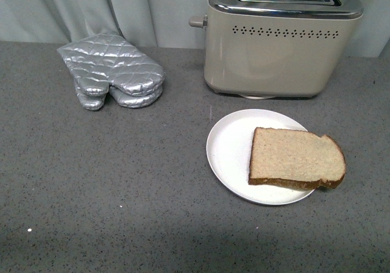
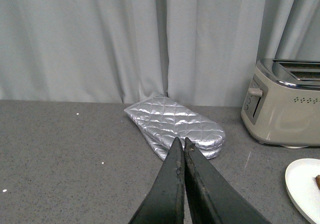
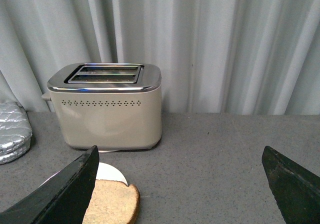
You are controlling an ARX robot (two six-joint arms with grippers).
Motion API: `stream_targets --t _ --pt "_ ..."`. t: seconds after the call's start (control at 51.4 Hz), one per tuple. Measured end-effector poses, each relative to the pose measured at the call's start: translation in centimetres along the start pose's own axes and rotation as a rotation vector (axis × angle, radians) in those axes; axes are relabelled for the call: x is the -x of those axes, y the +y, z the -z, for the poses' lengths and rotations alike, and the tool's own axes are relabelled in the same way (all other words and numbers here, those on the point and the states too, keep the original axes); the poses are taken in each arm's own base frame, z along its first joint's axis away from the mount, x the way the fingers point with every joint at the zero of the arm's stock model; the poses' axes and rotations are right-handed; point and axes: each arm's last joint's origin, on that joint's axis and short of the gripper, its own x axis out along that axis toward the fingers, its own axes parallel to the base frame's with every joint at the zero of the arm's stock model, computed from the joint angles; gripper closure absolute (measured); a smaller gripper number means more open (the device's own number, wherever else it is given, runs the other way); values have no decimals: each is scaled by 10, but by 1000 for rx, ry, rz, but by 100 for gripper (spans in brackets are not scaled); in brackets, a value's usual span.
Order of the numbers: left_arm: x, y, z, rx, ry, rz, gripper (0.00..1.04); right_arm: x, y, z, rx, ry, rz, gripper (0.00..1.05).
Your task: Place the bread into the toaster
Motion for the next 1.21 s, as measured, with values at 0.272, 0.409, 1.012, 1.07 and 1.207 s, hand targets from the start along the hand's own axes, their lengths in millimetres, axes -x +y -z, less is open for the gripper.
stream_targets --t 0.272,0.409,1.012,1.07,1.207 --pt "5 0 0 0 0 0 101 0 0 0 0 0 0 10" --pt "15 0 4 0 20 2 101 0 0 0 0 0 0 10" --pt "17 0 3 -1 6 2 5 -88 -19 10 -25 499 16 10" --pt "17 0 3 -2 6 2 7 -108 -21 23 -94 612 -16 10" --pt "17 0 3 -2 6 2 7 -143 -25 48 -229 788 -83 10"
